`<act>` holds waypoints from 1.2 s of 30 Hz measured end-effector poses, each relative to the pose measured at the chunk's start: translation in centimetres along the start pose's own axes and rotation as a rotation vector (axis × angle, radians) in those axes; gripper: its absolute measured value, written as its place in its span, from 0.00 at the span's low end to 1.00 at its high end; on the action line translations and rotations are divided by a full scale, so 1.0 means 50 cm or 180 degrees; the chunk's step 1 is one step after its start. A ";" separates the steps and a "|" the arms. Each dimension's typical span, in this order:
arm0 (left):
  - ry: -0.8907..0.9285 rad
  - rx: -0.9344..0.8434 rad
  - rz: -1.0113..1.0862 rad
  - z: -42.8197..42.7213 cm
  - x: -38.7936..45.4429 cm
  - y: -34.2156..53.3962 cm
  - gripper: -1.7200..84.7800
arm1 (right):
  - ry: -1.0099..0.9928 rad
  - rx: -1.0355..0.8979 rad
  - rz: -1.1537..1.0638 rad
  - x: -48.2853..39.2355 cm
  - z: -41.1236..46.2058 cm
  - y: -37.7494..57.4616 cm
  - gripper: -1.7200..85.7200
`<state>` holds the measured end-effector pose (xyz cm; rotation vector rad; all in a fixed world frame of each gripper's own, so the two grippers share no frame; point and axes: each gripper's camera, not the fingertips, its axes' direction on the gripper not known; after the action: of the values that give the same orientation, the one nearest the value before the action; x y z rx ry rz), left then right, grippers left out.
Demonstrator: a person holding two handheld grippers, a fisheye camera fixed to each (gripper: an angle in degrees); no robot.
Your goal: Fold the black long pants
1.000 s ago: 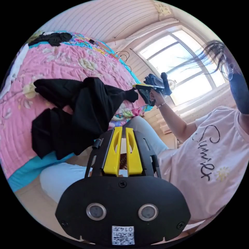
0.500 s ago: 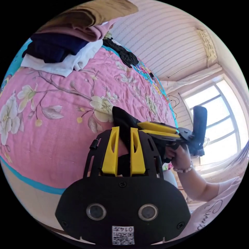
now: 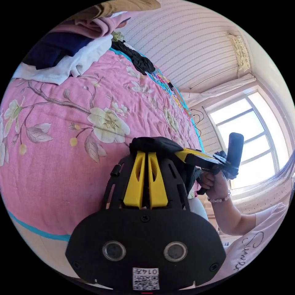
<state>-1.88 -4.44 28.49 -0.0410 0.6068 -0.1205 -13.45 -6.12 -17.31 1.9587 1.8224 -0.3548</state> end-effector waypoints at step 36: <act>-0.0106 0.1291 0.0597 -0.427 0.060 0.238 0.01 | 0.0890 -0.0303 -0.0847 -0.184 -0.165 -0.463 0.02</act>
<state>-10.42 6.91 8.38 0.4050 0.5411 -0.0590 -38.14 -9.40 -9.08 1.7749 2.2416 -0.0731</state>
